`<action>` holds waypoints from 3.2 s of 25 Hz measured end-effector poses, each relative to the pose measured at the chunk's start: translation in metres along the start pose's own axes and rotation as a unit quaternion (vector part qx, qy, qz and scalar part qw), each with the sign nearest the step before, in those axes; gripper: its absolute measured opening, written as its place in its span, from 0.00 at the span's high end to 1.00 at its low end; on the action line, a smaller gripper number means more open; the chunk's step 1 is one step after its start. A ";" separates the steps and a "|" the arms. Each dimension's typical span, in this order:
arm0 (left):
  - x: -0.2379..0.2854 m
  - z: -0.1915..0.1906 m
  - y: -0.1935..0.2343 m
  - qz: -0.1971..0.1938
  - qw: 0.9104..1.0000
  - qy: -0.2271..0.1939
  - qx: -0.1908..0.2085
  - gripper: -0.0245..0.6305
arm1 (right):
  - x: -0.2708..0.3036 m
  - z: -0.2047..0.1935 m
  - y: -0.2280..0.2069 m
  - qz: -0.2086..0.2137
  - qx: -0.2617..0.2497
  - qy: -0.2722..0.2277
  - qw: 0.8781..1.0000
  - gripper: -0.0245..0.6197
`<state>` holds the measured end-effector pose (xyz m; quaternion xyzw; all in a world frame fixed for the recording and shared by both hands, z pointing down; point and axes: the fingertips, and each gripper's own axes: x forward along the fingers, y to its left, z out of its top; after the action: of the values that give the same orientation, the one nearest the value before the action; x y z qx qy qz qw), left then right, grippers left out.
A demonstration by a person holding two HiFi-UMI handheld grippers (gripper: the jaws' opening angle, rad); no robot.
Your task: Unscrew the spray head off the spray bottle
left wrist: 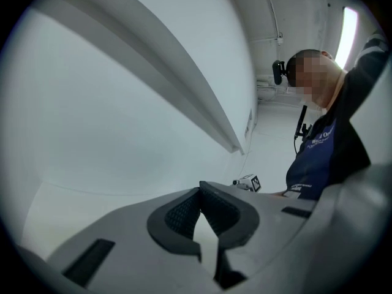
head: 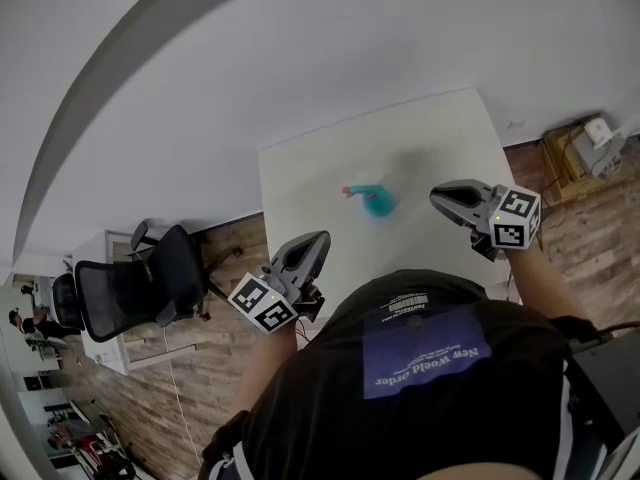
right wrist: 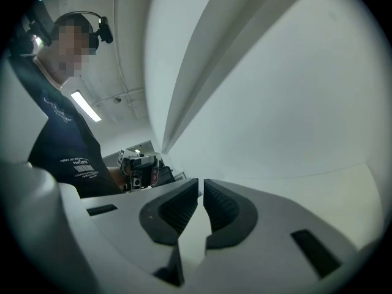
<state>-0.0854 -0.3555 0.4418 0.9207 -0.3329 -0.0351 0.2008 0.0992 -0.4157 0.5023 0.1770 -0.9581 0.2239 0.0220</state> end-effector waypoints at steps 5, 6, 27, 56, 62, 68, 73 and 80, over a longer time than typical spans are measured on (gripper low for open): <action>-0.012 -0.007 0.030 -0.056 0.998 0.019 0.013 0.97 | 0.026 -0.013 0.013 -0.048 -0.001 0.012 0.999 0.96; -0.013 -0.008 0.036 -0.066 0.997 0.024 0.019 0.97 | 0.030 -0.015 0.015 -0.057 -0.001 0.015 0.998 0.96; 0.077 -0.070 0.064 -0.145 0.877 0.371 0.269 0.62 | 0.020 -0.023 -0.004 -0.062 0.013 0.013 0.998 0.96; 0.129 -0.177 0.104 -0.155 0.707 0.591 0.356 0.76 | -0.058 -0.055 -0.042 -0.113 0.073 -0.036 0.990 0.96; 0.129 -0.181 0.102 -0.153 0.705 0.598 0.351 0.76 | -0.055 -0.054 -0.041 -0.109 0.072 -0.034 0.991 0.96; 0.127 -0.183 0.103 -0.153 0.696 0.606 0.352 0.76 | -0.053 -0.053 -0.037 -0.105 0.069 -0.032 0.992 0.96; 0.125 -0.186 0.105 -0.160 0.683 0.619 0.353 0.75 | -0.053 -0.052 -0.038 -0.108 0.070 -0.030 0.991 0.96; 0.129 -0.188 0.107 -0.165 0.686 0.620 0.343 0.73 | -0.052 -0.049 -0.038 -0.106 0.067 -0.034 0.992 0.96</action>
<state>-0.0115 -0.4460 0.6649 0.7772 0.0361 0.6278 0.0227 0.1592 -0.4090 0.5564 0.2862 -0.9171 0.2777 0.0012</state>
